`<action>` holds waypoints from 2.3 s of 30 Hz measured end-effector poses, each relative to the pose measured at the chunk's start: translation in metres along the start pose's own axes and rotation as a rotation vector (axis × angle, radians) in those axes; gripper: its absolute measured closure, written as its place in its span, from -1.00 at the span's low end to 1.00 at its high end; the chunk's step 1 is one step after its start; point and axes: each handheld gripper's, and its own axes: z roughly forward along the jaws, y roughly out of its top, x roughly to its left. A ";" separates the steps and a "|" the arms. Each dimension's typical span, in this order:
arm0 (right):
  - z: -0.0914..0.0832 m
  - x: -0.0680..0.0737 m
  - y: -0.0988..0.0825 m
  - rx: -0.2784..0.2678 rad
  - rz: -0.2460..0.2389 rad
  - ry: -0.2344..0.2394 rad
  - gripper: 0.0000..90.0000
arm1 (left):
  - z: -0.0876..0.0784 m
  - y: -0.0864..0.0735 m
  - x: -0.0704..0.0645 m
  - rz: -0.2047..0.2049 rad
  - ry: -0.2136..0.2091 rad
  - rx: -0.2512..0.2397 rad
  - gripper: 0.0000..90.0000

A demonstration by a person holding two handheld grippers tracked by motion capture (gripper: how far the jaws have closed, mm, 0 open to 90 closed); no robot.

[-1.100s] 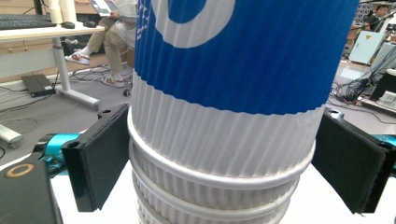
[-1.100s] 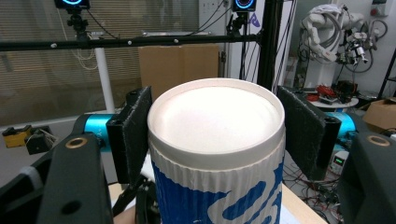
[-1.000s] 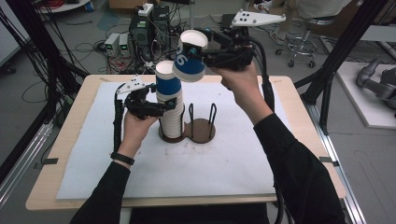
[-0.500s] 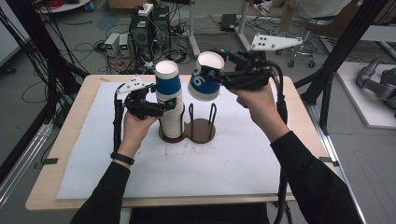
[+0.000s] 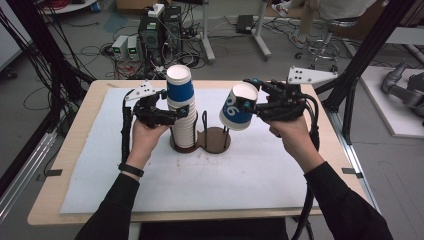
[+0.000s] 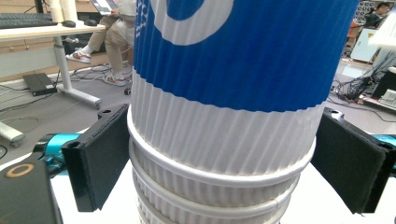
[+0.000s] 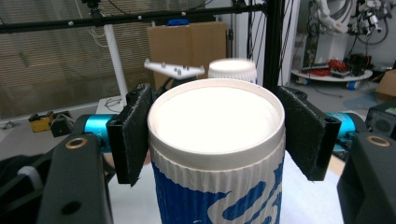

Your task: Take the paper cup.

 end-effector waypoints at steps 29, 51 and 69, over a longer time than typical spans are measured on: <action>-0.033 0.006 -0.113 0.087 0.058 -0.077 -0.31 | 0.000 -0.001 0.000 0.002 -0.001 0.003 -0.77; -0.034 0.002 -0.128 0.108 0.066 -0.118 -0.31 | -0.005 0.001 -0.002 0.006 0.006 0.011 -0.78; -0.034 -0.003 -0.128 0.103 0.066 -0.119 -0.31 | -0.055 -0.005 -0.023 0.060 0.087 0.033 -0.83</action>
